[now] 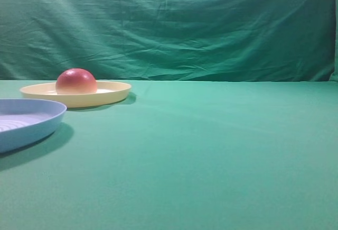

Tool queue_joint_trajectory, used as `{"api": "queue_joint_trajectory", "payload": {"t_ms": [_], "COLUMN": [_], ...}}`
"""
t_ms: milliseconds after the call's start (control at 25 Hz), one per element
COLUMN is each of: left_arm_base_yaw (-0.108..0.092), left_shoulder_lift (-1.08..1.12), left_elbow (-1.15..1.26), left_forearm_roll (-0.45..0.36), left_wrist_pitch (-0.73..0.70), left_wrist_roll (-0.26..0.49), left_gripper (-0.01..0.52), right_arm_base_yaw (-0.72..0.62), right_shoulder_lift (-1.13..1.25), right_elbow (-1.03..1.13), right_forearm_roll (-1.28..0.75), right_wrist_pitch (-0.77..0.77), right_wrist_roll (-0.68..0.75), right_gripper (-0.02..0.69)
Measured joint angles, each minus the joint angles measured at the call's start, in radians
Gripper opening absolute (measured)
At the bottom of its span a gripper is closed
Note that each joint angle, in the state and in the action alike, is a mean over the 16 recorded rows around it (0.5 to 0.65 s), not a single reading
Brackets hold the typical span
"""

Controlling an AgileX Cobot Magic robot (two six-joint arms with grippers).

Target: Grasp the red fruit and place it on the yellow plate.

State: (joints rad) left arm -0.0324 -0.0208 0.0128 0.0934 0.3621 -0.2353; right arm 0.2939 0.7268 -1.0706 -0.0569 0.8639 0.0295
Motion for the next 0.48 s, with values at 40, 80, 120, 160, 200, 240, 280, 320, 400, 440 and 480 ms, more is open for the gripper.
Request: {"api": "queue_joint_trajectory", "payload": {"t_ms": [40, 80, 120, 160, 200, 240, 280, 320, 400, 440, 480], "left_arm_base_yaw": [0.000, 0.000, 0.000, 0.000, 0.000, 0.000, 0.000, 0.000, 0.000, 0.000, 0.000], "left_shoulder_lift": [0.000, 0.000, 0.000, 0.000, 0.000, 0.000, 0.000, 0.000, 0.000, 0.000, 0.000], "left_elbow": [0.000, 0.000, 0.000, 0.000, 0.000, 0.000, 0.000, 0.000, 0.000, 0.000, 0.000], "left_forearm_roll": [0.000, 0.000, 0.000, 0.000, 0.000, 0.000, 0.000, 0.000, 0.000, 0.000, 0.000], "left_wrist_pitch": [0.000, 0.000, 0.000, 0.000, 0.000, 0.000, 0.000, 0.000, 0.000, 0.000, 0.000], "left_wrist_roll": [0.000, 0.000, 0.000, 0.000, 0.000, 0.000, 0.000, 0.000, 0.000, 0.000, 0.000], "left_gripper": [0.000, 0.000, 0.000, 0.000, 0.000, 0.000, 0.000, 0.000, 0.000, 0.000, 0.000], "right_arm_base_yaw": [-0.028, -0.054, -0.079, -0.101, -0.122, -0.141, -0.159, -0.175, -0.204, -0.217, -0.229], "right_shoulder_lift": [-0.036, -0.071, -0.106, -0.140, -0.174, -0.206, -0.239, -0.270, -0.332, -0.363, -0.392], "right_elbow": [0.043, 0.084, 0.125, 0.165, 0.205, 0.243, 0.281, 0.319, 0.394, 0.432, 0.469], "right_forearm_roll": [0.003, 0.004, 0.005, 0.003, 0.002, 0.000, -0.003, -0.006, -0.012, -0.015, -0.018], "right_wrist_pitch": [-0.024, -0.047, -0.070, -0.092, -0.113, -0.134, -0.154, -0.174, -0.212, -0.230, -0.248], "right_wrist_roll": [-0.001, -0.003, -0.004, -0.006, -0.008, -0.009, -0.011, -0.013, -0.016, -0.018, -0.020], "right_gripper": [0.000, 0.000, 0.000, 0.000, 0.000, 0.000, 0.000, 0.000, 0.000, 0.000, 0.000]}}
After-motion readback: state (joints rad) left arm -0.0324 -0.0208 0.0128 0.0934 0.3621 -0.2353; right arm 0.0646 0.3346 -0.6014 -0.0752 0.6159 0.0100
